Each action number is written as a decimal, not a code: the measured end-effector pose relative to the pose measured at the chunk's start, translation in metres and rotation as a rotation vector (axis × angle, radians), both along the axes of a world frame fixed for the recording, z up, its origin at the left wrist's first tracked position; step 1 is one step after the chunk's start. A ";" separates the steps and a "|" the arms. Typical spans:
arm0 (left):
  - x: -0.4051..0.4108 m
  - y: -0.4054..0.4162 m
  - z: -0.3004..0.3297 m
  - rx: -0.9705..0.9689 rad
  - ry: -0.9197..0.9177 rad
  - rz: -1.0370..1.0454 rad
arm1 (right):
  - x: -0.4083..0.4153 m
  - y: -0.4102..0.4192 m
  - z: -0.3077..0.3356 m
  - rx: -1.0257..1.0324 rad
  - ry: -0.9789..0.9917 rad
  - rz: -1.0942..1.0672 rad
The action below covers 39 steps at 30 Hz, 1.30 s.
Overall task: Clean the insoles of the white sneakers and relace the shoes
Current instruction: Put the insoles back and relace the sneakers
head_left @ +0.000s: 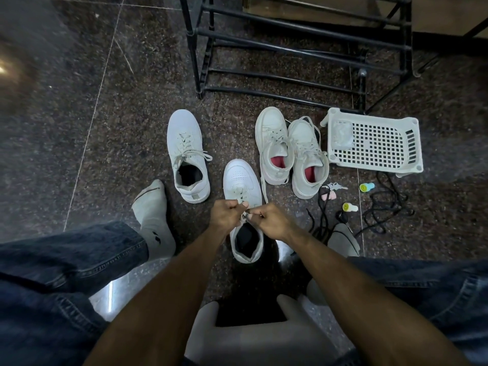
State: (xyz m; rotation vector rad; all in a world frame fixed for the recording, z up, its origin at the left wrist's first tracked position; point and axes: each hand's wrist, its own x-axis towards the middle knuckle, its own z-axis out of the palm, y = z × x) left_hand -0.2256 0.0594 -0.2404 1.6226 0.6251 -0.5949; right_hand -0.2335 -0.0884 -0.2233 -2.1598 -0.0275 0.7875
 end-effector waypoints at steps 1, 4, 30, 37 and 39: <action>0.001 0.001 0.000 0.021 -0.009 -0.009 | -0.001 0.001 -0.003 -0.016 -0.016 -0.001; 0.004 0.005 0.003 0.016 0.027 -0.002 | -0.007 0.006 -0.010 -0.027 -0.053 -0.027; -0.012 0.023 0.009 0.771 -0.821 -0.914 | 0.013 0.020 0.005 0.173 0.461 -0.637; -0.006 0.020 0.019 0.473 -0.356 -0.593 | 0.007 0.015 -0.005 0.185 0.154 -0.453; -0.004 0.021 0.018 0.441 -0.275 -0.558 | 0.002 0.013 -0.009 0.149 0.073 -0.350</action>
